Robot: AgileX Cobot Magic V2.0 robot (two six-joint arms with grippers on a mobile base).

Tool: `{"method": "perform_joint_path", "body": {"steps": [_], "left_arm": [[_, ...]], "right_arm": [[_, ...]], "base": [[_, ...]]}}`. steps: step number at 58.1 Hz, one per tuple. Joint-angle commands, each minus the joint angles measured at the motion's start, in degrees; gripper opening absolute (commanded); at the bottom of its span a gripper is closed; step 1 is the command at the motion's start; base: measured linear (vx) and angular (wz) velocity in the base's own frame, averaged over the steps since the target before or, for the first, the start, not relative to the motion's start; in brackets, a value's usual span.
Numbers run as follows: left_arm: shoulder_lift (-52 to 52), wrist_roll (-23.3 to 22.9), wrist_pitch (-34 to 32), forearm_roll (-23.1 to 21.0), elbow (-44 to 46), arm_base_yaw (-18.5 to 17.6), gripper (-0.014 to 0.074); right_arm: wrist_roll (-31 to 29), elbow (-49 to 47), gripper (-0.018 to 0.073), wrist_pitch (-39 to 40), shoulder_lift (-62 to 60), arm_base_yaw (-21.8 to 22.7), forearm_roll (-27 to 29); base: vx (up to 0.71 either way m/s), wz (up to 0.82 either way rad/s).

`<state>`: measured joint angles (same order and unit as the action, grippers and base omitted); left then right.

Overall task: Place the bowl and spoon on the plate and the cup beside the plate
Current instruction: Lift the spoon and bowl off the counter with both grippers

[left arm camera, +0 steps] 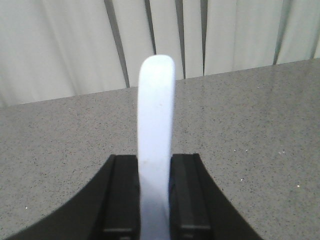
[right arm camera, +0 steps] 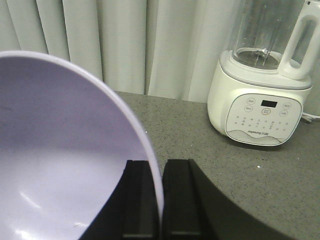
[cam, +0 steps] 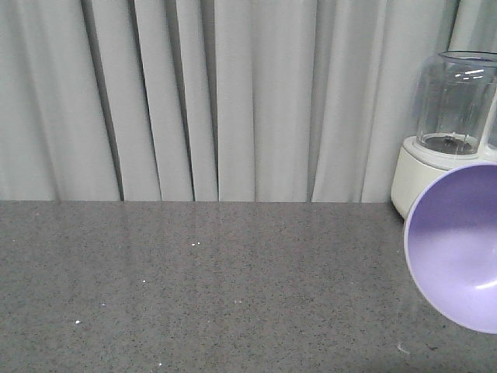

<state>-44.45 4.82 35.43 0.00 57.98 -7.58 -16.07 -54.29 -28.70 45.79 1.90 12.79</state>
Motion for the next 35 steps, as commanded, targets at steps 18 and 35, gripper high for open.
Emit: {"method": "perform_joint_path", "body": {"steps": [18, 35], "left_arm": [[0.2, -0.1, -4.4, -0.4, 1.5, -0.2, -0.0006], [0.2, -0.1, -4.4, -0.4, 1.5, -0.2, -0.0006]], "right_arm": [[-0.4, -1.7, -0.0009, 5.3, -0.5, 0.3, 0.6], [-0.4, -1.7, -0.0009, 5.2, -0.5, 0.3, 0.6]], "base": [[-0.02, 0.0], [-0.1, -0.03]]}}
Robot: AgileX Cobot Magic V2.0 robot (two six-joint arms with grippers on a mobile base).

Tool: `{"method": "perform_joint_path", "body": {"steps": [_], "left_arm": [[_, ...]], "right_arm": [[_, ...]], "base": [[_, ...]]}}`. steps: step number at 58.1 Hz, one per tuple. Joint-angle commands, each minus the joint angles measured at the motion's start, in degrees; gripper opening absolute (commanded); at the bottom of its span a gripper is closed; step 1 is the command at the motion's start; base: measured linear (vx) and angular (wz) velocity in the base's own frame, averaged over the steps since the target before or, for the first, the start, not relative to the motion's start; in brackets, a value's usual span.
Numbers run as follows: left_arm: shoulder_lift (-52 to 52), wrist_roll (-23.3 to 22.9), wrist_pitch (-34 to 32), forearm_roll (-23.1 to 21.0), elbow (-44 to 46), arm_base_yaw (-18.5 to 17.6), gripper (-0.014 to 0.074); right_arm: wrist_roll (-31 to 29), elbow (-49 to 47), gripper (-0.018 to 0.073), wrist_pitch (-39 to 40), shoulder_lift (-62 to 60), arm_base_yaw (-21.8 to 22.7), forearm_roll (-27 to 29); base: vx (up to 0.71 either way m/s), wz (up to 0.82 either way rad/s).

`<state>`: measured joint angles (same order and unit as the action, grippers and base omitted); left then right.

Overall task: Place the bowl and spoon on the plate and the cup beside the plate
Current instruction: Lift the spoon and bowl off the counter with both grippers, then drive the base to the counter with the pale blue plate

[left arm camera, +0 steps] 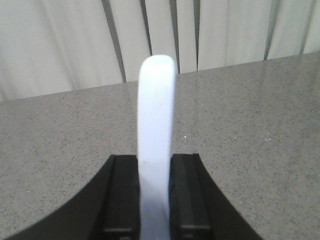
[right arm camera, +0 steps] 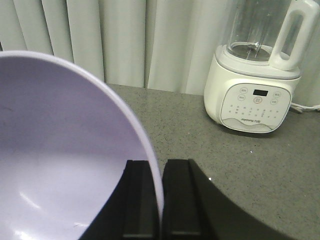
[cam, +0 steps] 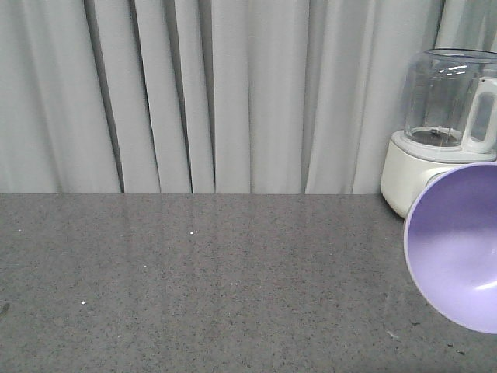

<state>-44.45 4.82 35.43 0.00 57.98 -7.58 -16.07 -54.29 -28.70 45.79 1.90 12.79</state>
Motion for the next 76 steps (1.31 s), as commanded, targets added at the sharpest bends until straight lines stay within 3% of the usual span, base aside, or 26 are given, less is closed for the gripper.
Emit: {"method": "perform_joint_path", "body": {"steps": [1, 33, 76], "left_arm": [[0.2, -0.1, -4.4, -0.4, 1.5, -0.2, -0.0006], [0.2, -0.1, -4.4, -0.4, 1.5, -0.2, -0.0006], [0.2, -0.1, -4.0, -0.4, 1.5, -0.2, -0.0006]], "right_arm": [[-0.4, -1.7, -0.0009, 5.2, -0.5, 0.3, 0.6], [-0.4, -1.7, -0.0009, 5.3, -0.5, 0.3, 0.6], [-0.4, -1.7, -0.0009, 5.3, -0.5, 0.3, 0.6]], "base": [[-0.14, -0.04], [-0.12, -0.21], [-0.03, -0.66]]}}
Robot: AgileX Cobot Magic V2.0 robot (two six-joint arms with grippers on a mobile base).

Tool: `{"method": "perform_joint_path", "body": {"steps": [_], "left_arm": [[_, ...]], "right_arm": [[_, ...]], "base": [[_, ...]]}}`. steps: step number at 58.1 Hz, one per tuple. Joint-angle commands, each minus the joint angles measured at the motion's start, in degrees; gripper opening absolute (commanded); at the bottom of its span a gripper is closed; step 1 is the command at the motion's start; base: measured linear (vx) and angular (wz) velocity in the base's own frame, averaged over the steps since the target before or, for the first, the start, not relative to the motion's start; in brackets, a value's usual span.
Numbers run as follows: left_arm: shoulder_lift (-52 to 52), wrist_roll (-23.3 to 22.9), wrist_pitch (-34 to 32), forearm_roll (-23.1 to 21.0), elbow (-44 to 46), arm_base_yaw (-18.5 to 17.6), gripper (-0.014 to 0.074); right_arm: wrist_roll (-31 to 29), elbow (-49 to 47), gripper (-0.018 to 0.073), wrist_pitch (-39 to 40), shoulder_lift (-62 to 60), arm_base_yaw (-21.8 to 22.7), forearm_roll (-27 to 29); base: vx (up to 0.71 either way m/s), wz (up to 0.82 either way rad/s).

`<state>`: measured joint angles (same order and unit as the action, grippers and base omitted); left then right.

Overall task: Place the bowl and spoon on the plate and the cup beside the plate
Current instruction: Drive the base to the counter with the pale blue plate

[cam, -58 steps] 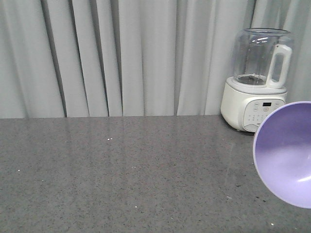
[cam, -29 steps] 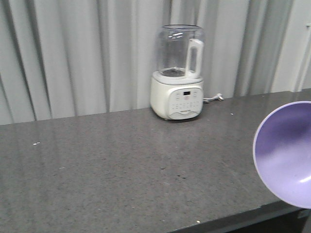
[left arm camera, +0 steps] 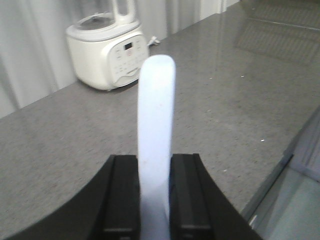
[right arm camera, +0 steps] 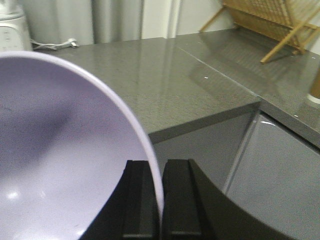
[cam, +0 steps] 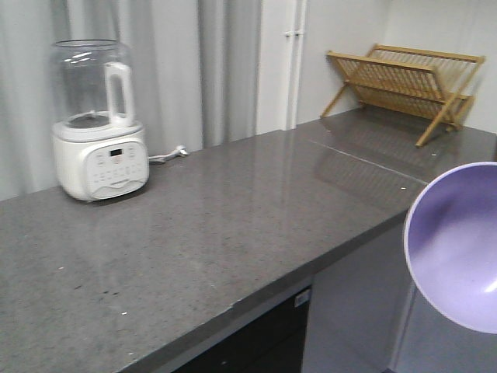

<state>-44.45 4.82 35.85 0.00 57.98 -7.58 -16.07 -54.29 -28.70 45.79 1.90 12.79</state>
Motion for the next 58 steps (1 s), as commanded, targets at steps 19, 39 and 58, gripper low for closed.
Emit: {"method": "perform_joint_path", "body": {"steps": [19, 39, 58], "left_arm": [[0.2, -0.1, -4.4, -0.4, 1.5, -0.2, -0.0006], [0.2, -0.1, -4.3, -0.4, 1.5, -0.2, -0.0006], [0.2, -0.1, -4.2, -0.4, 1.5, -0.2, -0.0006]], "right_arm": [[-0.4, -1.7, -0.0009, 5.3, -0.5, 0.3, 0.6], [-0.4, -1.7, -0.0009, 5.3, -0.5, 0.3, 0.6], [-0.4, -1.7, -0.0009, 5.3, -0.5, 0.3, 0.6]], "base": [[0.11, -0.73], [0.2, -0.7], [0.26, -0.6]]}}
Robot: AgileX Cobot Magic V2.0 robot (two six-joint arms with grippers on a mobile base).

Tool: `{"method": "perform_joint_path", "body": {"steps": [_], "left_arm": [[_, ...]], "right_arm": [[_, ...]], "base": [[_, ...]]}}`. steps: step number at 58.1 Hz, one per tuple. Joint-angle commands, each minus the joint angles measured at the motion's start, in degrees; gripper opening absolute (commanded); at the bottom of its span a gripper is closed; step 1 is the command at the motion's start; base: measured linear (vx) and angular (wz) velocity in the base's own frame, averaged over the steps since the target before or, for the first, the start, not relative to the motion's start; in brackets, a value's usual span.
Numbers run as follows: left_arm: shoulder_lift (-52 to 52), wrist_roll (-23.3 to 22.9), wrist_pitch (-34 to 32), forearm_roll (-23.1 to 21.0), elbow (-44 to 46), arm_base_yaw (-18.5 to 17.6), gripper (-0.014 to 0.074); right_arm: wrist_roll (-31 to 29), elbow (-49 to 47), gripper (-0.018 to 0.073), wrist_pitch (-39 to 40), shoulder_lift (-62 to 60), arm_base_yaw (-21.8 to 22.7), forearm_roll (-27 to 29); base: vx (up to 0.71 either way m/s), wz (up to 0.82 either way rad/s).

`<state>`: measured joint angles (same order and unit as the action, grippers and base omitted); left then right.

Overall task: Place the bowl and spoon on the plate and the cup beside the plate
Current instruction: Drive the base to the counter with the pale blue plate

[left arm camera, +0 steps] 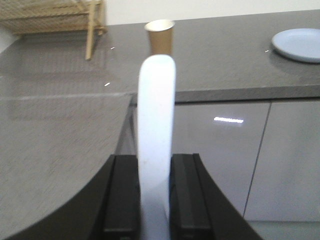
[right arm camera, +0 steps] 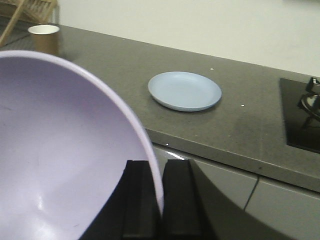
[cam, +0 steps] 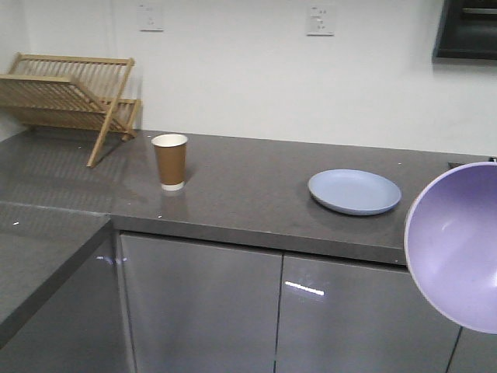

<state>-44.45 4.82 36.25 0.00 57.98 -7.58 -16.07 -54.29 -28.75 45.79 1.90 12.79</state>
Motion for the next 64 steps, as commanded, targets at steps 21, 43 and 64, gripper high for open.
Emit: {"method": "perform_joint_path", "body": {"steps": [21, 43, 64], "left_arm": [[0.2, -0.1, -4.6, -0.4, 1.5, -0.2, -0.0006], [0.2, -0.1, -4.5, -0.4, 1.5, -0.2, -0.0006], [0.2, -0.1, -4.5, -0.4, 1.5, -0.2, -0.0006]], "right_arm": [[-0.4, -1.7, -0.0009, 5.4, -0.5, 0.3, 0.6], [-0.4, -1.7, -0.0009, 5.2, -0.5, 0.3, 0.6], [-0.4, -1.7, -0.0009, 5.2, -0.5, 0.3, 0.6]], "base": [[0.32, -0.38], [0.38, -0.13], [0.36, -0.07]]}}
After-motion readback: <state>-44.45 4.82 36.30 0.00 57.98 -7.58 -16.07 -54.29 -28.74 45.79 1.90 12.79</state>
